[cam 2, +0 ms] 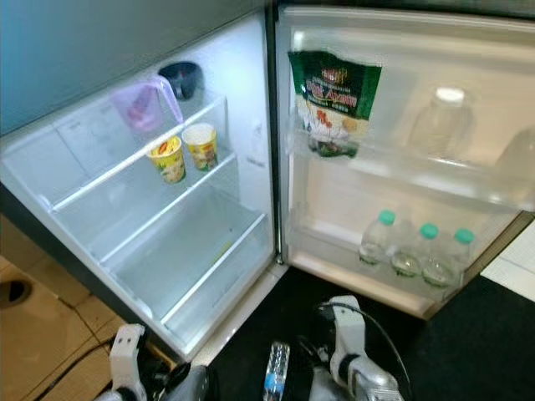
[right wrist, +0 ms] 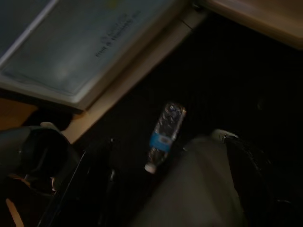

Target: Restocking fridge

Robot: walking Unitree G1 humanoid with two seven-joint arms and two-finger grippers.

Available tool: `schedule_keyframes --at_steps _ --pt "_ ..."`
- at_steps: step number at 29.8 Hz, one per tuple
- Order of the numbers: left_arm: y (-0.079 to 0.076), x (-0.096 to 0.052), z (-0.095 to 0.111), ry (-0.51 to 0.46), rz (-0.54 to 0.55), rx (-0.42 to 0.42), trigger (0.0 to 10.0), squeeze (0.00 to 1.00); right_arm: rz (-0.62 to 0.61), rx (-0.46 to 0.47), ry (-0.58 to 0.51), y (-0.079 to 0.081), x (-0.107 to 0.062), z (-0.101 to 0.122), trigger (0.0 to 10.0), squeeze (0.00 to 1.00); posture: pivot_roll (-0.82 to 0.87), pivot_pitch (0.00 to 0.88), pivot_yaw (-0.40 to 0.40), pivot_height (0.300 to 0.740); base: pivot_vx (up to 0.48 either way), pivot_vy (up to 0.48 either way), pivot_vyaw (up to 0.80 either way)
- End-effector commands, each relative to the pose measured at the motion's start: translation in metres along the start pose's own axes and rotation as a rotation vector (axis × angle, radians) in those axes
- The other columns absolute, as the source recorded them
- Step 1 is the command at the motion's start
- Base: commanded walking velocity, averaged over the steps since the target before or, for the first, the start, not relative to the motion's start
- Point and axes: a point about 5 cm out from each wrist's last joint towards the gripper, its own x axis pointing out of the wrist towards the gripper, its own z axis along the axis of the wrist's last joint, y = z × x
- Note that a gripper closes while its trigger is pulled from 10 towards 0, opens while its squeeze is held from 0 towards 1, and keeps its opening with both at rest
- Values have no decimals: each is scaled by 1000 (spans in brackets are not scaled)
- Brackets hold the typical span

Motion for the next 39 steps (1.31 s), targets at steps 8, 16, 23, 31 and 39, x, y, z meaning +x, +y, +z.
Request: schedule_keyframes --at_steps 8,16,23,31,39 --pt "27 -26 -29 68 191 -104 10000 0 -49 43 85 -4 -6 -28 10000 0 -22 30 52 700 0 0 0" --pt "32 -31 -38 94 253 -125 10000 0 -71 55 121 -8 -10 -40 10000 0 -17 18 45 735 0 0 0" --pt "32 -29 -36 90 266 -132 10000 0 -79 44 134 -11 -11 -42 10000 0 -16 0 30 740 0 0 0" --pt "29 -28 -39 104 281 -141 10000 0 -76 33 137 -11 -11 -42 10000 0 -17 0 27 740 0 0 0" --pt "28 -28 -42 117 299 -154 10000 0 -83 23 155 -11 -12 -46 10000 0 -7 0 19 740 0 0 0"
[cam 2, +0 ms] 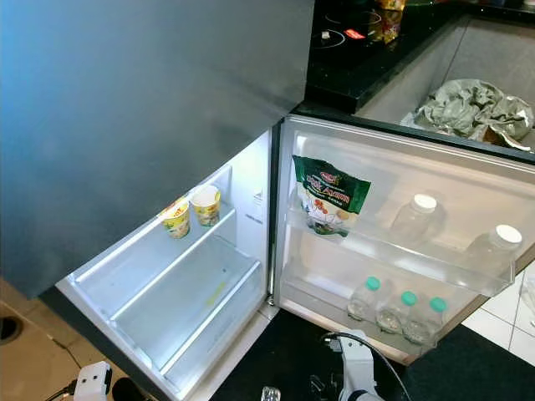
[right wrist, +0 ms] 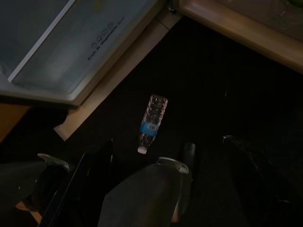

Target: Restocking fridge

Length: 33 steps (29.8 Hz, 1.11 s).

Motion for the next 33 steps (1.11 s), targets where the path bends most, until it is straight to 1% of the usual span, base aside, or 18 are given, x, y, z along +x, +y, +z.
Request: schedule_keyframes --at_steps 1,7,18,20,26,33 --pt "1 -1 -7 31 22 -11 10000 0 -14 -12 16 -1 0 -3 10000 0 -8 0 18 740 0 0 0" --pt "-2 1 -7 37 37 -25 10000 0 -54 -42 33 -3 0 -3 10000 0 -17 0 15 740 0 0 0" --pt "-7 4 -8 52 40 -47 10000 0 -57 -43 31 -4 0 -1 10000 0 -18 0 4 740 0 0 0" --pt "-7 4 -8 54 49 -84 10000 0 -59 -42 35 -4 0 -2 10000 0 -13 0 1 740 0 0 0" --pt "-7 2 -14 74 54 -85 10000 0 -59 -44 43 -2 0 -5 10000 0 -14 0 3 740 0 0 0" --pt "-6 2 -14 76 55 -77 10000 0 -63 -43 48 -3 0 -6 10000 0 -13 0 4 740 0 0 0"
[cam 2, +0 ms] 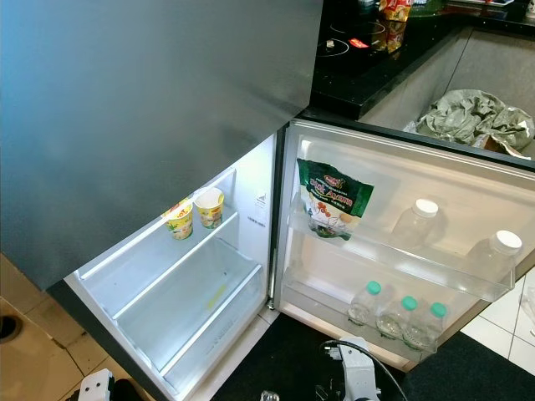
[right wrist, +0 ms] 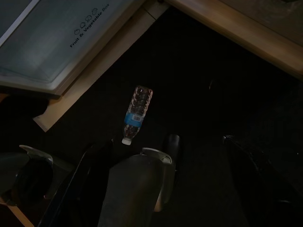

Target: Restocking fridge

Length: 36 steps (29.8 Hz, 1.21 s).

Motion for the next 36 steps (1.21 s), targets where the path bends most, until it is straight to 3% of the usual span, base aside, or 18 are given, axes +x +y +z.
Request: schedule_keyframes --at_steps 1,7,36 --pt "0 -1 -6 24 8 -2 10000 0 -4 1 10 1 0 -2 10000 0 -13 0 4 740 0 0 0" --pt "0 -1 -5 21 5 1 10000 0 -5 6 10 0 0 -3 10000 0 -15 0 7 740 -80 0 0" --pt "3 -2 -6 28 5 17 10000 0 -10 6 19 -2 -1 -5 10000 0 -16 0 14 740 -301 0 0"
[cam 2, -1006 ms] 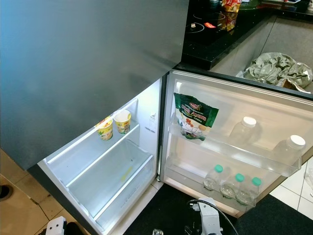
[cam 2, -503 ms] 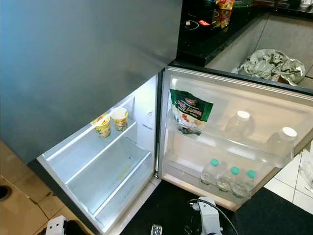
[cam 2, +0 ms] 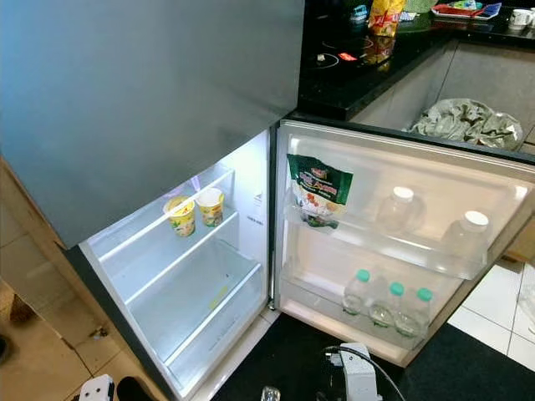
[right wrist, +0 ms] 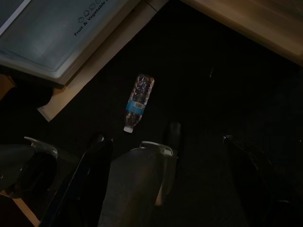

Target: Restocking fridge

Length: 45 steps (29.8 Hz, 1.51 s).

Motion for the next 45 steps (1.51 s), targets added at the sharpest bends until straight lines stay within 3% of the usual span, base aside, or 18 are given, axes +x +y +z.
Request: schedule_keyframes --at_steps 1,14,45 --pt "1 -1 -3 14 3 -3 10000 0 -3 3 6 0 0 -1 10000 0 -16 0 14 740 -326 0 0" --pt "0 -1 -5 20 -3 1 10000 0 -3 -3 9 -1 0 -1 10000 0 -18 0 12 740 -338 0 0" --pt "-6 1 -6 18 -16 -16 10000 0 -5 -5 13 -3 -1 -3 10000 0 -26 0 0 740 -480 0 0"
